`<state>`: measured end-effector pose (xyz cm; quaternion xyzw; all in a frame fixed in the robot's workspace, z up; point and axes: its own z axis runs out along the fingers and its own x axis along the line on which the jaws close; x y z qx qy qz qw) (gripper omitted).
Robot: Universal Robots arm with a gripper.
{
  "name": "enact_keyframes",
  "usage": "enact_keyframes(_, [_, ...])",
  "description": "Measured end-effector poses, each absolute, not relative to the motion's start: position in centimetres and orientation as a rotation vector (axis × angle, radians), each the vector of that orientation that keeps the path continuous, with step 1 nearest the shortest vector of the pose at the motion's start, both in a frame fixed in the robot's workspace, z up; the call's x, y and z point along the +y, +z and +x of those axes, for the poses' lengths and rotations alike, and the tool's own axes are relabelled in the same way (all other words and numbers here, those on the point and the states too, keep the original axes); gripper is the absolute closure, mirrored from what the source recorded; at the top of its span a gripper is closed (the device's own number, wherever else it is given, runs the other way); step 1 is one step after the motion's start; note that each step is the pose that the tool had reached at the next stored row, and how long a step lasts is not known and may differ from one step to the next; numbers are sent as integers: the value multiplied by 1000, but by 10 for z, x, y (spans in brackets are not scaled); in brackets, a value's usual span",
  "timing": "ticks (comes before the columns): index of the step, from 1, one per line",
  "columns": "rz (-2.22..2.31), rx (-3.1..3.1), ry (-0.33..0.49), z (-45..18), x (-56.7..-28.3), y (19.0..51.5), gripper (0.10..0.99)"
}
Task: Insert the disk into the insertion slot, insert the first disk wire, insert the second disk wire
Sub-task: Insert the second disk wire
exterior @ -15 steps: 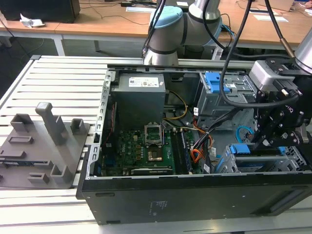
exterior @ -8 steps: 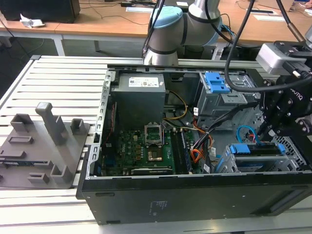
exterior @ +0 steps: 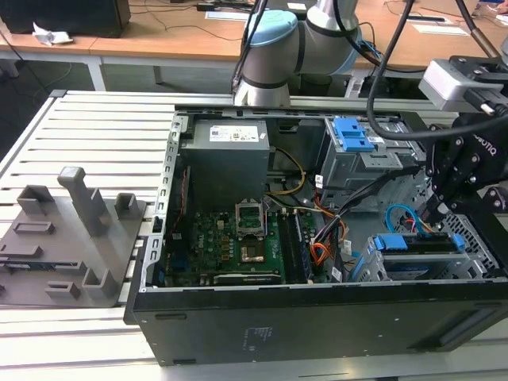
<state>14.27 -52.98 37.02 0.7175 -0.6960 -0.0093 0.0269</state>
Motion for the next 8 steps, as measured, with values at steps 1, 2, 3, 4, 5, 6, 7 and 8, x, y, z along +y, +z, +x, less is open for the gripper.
enact_keyframes(1, [2216, -2150, -29, 141, -530, 370, 980])
enact_keyframes(2, [2216, -2150, -29, 139, -530, 370, 980])
enact_keyframes(3, [2216, -2150, -29, 138, -530, 370, 980])
enact_keyframes(4, [2216, -2150, -29, 138, -530, 370, 980])
enact_keyframes(5, [2216, -2150, -29, 138, -530, 370, 980])
enact_keyframes(6, [2216, -2150, -29, 138, -530, 370, 980])
enact_keyframes(7, [2216, -2150, -29, 138, -530, 370, 980])
enact_keyframes(8, [2216, -2150, -29, 138, -530, 370, 980])
